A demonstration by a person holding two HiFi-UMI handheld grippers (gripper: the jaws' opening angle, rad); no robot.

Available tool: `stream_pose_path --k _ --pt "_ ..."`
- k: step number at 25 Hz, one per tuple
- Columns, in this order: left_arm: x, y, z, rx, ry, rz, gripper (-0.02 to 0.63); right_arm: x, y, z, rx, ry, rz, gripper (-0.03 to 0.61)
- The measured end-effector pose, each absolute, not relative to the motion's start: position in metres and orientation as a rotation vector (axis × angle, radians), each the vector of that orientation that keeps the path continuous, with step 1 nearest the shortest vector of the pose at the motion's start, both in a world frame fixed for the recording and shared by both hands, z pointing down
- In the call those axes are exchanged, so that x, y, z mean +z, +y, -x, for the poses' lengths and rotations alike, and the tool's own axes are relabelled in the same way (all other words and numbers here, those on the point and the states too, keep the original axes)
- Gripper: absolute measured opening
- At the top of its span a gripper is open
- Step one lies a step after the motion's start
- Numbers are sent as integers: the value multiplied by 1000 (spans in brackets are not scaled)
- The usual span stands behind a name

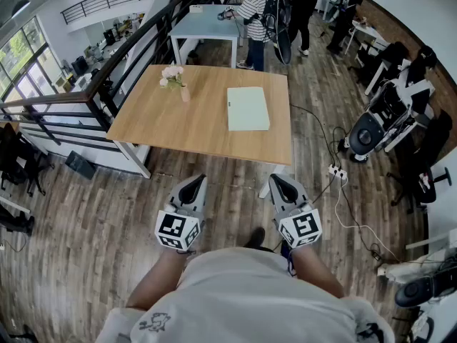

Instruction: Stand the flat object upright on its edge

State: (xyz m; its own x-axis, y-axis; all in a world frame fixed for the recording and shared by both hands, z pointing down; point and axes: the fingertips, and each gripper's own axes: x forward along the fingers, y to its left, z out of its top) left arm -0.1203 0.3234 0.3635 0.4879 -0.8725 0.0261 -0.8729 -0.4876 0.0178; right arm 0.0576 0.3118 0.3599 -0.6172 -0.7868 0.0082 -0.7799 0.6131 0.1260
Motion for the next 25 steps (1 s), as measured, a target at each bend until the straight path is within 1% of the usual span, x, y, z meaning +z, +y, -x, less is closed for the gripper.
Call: stream_pose_path --k 11,19,20,21,23,24,25 --pt "370 296 118 -5 -1600 -2632 6 366 286 -63 -170 -2775 -1304 6" --pt "384 250 99 2 -1607 -2605 8 383 241 -97 -101 -2760 -1356 6" --pt "385 242 95 6 -1612 -2602 21 385 233 -102 -95 -2757 -1359 6" --pt "386 233 90 10 -1613 -2599 49 386 224 -108 -90 -2755 -1359 8" --pt "388 215 77 15 -1608 -2597 75 387 206 -121 -84 -2751 -1354 25" --pt "389 207 69 18 -1604 -2600 95 388 198 -127 -82 -2750 -1350 34" --pt "390 199 61 23 -1601 -2606 113 389 190 -134 -79 -2749 -1348 61"
